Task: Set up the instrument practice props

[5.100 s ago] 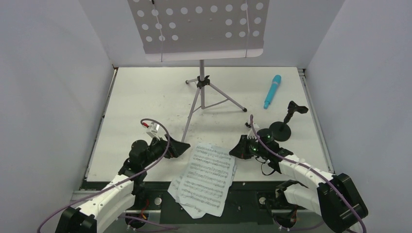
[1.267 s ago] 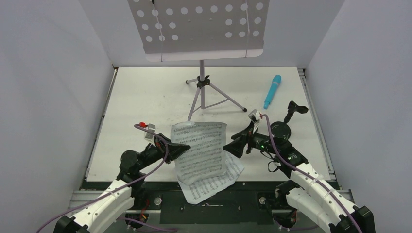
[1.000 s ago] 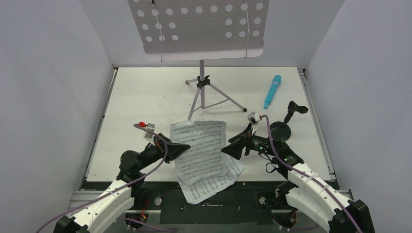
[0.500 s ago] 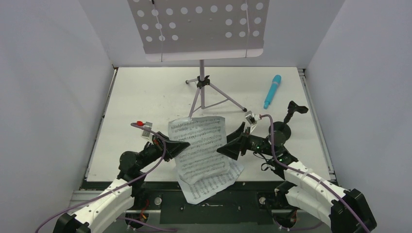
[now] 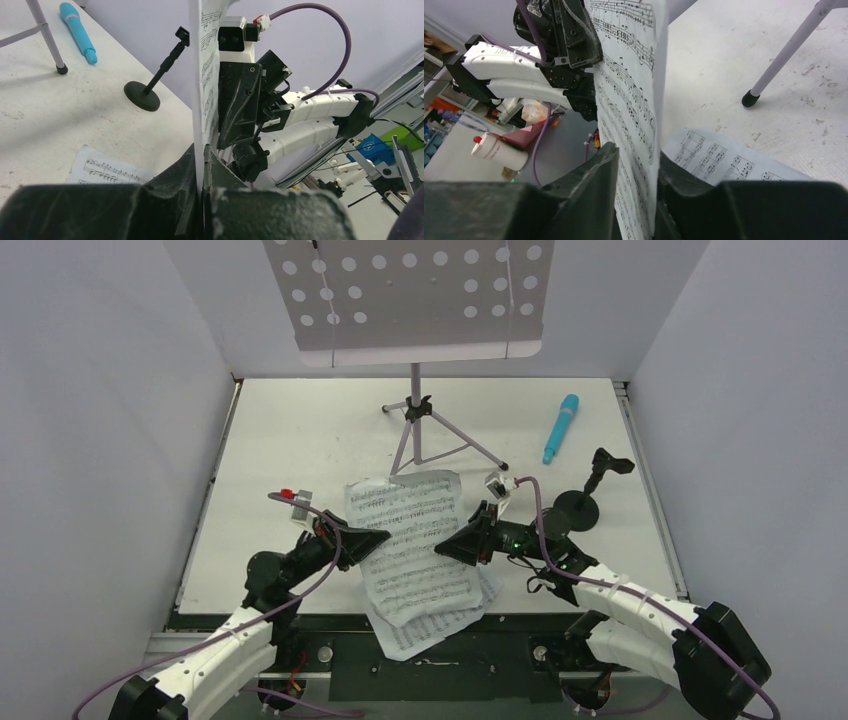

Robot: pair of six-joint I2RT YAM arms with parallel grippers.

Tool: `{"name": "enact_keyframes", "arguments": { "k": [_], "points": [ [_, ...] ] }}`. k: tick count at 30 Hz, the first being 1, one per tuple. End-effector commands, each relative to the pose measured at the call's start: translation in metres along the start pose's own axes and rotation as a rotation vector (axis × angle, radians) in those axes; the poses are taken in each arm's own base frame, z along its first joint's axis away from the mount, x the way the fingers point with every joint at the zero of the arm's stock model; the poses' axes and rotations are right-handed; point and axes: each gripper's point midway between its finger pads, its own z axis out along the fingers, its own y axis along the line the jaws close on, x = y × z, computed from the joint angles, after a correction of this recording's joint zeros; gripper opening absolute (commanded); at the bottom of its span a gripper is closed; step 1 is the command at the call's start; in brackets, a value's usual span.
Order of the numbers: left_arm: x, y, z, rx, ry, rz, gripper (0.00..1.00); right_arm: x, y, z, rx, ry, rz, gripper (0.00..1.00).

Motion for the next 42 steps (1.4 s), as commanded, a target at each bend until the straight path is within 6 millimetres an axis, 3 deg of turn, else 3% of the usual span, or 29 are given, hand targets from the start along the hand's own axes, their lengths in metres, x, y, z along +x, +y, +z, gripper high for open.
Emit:
{"name": "enact_keyframes", "arguments": {
  "k": [1,5,11,17,25,35,42],
  "points": [
    [-0.007,-0.005,0.001,0.016,-0.039,0.022,0.00,-0.032,0.014,0.004,-0.015,-0.086,-0.111,0.20],
    [-0.004,0.006,-0.002,-0.034,-0.038,0.016,0.14,-0.034,0.008,0.001,0.037,-0.081,-0.139,0.06],
    [-0.002,0.017,-0.006,-0.089,-0.045,0.019,0.52,-0.040,0.007,-0.002,0.078,-0.089,-0.173,0.05],
    [0.008,0.026,-0.010,-0.116,-0.012,0.014,0.64,-0.047,0.014,-0.001,0.068,-0.092,-0.186,0.05],
    [0.025,0.024,-0.003,-0.071,0.094,-0.010,0.63,-0.053,0.020,0.002,0.043,-0.084,-0.202,0.05],
    [0.023,0.010,0.012,0.016,0.123,-0.018,0.43,-0.052,0.018,0.004,0.044,-0.083,-0.197,0.05],
    [0.017,-0.006,0.011,0.084,0.101,0.021,0.38,-0.052,0.016,0.006,0.041,-0.080,-0.197,0.05]
  ]
}}
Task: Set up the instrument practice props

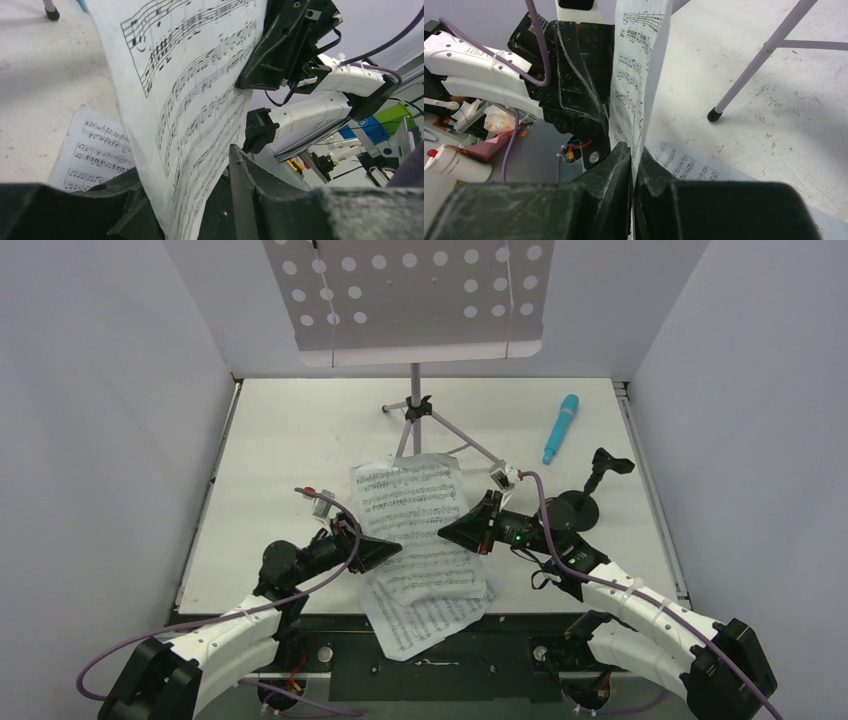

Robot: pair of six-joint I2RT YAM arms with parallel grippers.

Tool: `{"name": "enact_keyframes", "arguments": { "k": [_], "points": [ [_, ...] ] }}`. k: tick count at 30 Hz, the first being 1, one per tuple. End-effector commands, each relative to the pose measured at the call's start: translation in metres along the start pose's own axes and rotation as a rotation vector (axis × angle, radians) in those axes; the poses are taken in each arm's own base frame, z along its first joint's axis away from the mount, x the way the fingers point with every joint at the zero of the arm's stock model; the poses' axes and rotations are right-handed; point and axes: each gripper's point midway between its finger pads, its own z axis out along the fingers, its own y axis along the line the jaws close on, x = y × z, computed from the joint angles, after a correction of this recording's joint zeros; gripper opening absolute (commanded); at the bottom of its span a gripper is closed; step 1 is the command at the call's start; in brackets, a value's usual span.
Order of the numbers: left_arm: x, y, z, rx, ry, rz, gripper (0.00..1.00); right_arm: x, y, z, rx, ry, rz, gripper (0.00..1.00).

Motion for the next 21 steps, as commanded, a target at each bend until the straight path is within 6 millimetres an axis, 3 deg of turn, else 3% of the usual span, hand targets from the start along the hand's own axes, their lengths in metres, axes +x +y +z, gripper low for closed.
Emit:
{"name": "enact_keyframes", "arguments": {
  "k": [1,7,17,21],
  "points": [
    [-0.022,-0.036,0.003,0.133,-0.057,0.102,0.36,-0.023,0.015,0.006,-0.057,-0.057,-0.071,0.05],
    [-0.020,-0.035,0.003,0.125,-0.055,0.105,0.26,-0.023,0.015,0.009,-0.067,-0.053,-0.061,0.05],
    [-0.016,-0.029,0.003,0.099,-0.035,0.106,0.00,-0.022,0.010,0.008,-0.040,-0.046,-0.068,0.06],
    [-0.017,-0.027,0.003,0.087,-0.044,0.116,0.00,-0.021,0.004,0.007,-0.003,-0.039,-0.073,0.15]
  ]
}}
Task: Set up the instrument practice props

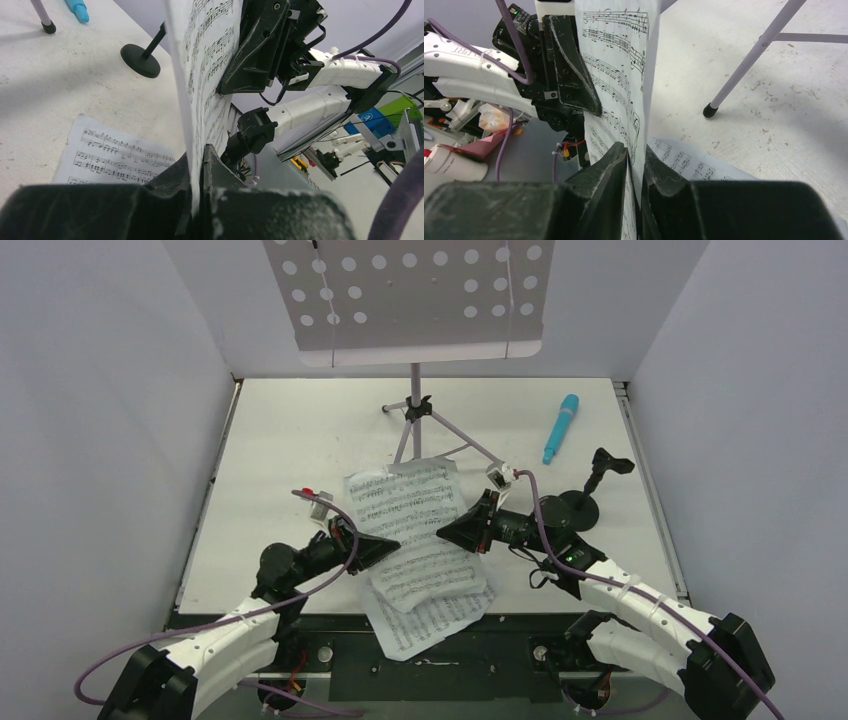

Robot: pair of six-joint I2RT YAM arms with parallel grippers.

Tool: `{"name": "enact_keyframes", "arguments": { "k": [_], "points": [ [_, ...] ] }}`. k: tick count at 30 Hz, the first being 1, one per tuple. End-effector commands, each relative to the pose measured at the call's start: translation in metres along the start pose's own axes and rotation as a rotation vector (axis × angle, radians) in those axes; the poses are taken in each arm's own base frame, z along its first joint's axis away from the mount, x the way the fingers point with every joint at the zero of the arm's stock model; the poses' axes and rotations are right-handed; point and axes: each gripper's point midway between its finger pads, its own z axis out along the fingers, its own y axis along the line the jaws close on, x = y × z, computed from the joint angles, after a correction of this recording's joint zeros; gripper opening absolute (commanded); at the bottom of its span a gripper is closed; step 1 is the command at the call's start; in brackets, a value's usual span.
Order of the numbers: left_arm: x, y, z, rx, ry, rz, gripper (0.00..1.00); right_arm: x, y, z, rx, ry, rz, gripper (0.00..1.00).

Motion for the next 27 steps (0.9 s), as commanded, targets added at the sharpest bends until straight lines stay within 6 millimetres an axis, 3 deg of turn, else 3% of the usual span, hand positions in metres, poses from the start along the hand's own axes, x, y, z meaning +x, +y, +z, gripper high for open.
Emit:
{"name": "enact_keyframes", "arguments": {
  "k": [1,8,14,20,27],
  "points": [
    [-0.014,-0.015,0.004,0.045,-0.033,0.068,0.00,-0.026,0.008,0.003,0.002,-0.056,-0.083,0.19],
    [-0.014,-0.008,0.001,0.007,-0.042,0.085,0.00,-0.032,-0.004,0.002,0.088,-0.052,-0.092,0.42],
    [-0.015,-0.006,0.001,-0.018,-0.035,0.107,0.00,-0.036,-0.015,-0.001,0.167,-0.048,-0.105,0.70],
    [-0.022,-0.004,0.002,-0.063,-0.026,0.135,0.00,-0.049,-0.015,-0.004,0.201,-0.073,-0.118,0.84],
    [-0.033,-0.014,0.005,-0.086,0.007,0.195,0.00,-0.080,-0.011,-0.008,0.257,-0.117,-0.181,0.93]
  ]
}}
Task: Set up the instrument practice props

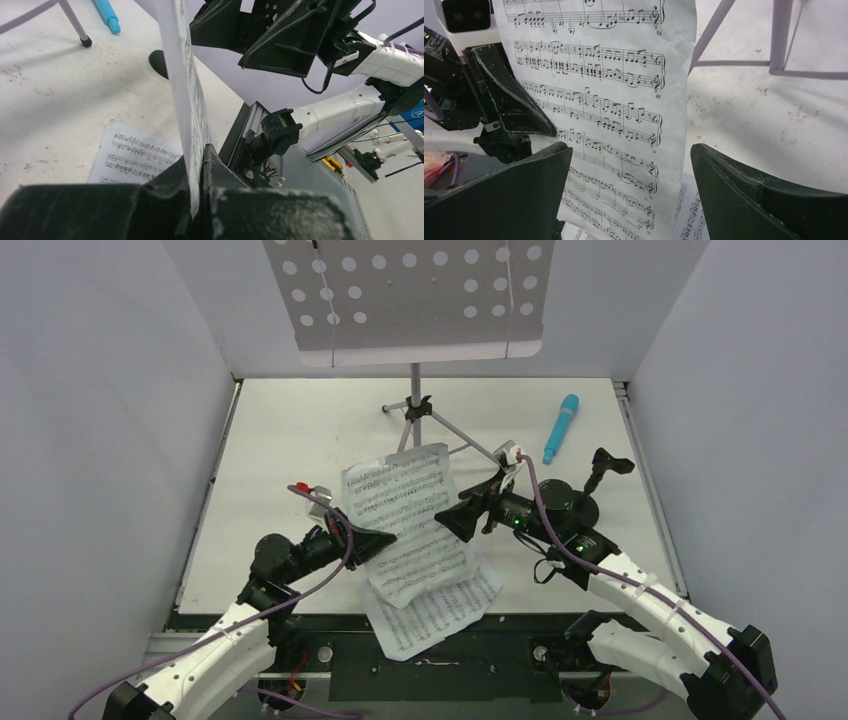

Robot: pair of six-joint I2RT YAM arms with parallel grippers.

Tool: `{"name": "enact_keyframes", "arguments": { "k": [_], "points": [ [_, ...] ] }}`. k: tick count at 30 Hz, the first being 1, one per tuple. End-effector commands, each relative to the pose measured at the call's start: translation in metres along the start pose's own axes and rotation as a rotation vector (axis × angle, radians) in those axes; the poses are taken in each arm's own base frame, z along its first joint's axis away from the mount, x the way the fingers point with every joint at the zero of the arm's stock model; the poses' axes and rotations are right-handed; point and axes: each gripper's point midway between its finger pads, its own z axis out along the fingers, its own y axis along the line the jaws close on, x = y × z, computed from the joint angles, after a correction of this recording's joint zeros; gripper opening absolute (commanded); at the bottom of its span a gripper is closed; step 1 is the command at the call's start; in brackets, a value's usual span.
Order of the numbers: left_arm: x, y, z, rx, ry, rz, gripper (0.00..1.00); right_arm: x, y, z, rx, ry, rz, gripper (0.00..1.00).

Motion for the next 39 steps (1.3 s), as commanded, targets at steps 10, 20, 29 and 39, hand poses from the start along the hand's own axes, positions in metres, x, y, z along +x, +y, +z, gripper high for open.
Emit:
{"name": "enact_keyframes", "arguments": {
  "k": [10,20,29,39],
  "points": [
    [-0.071,-0.047,0.013,0.003,-0.014,0.231,0.00,-0.094,0.026,-0.012,0.033,-0.174,-0.182,0.95],
    [-0.119,-0.090,0.027,0.072,-0.025,0.329,0.00,-0.161,0.045,-0.032,0.088,-0.301,-0.257,0.97],
    [-0.180,-0.122,0.045,0.081,-0.102,0.383,0.00,-0.212,0.041,-0.048,0.220,-0.393,-0.329,0.99],
    [-0.247,-0.141,0.061,0.039,-0.198,0.437,0.00,-0.251,0.032,-0.059,0.355,-0.442,-0.402,1.00]
  ]
}}
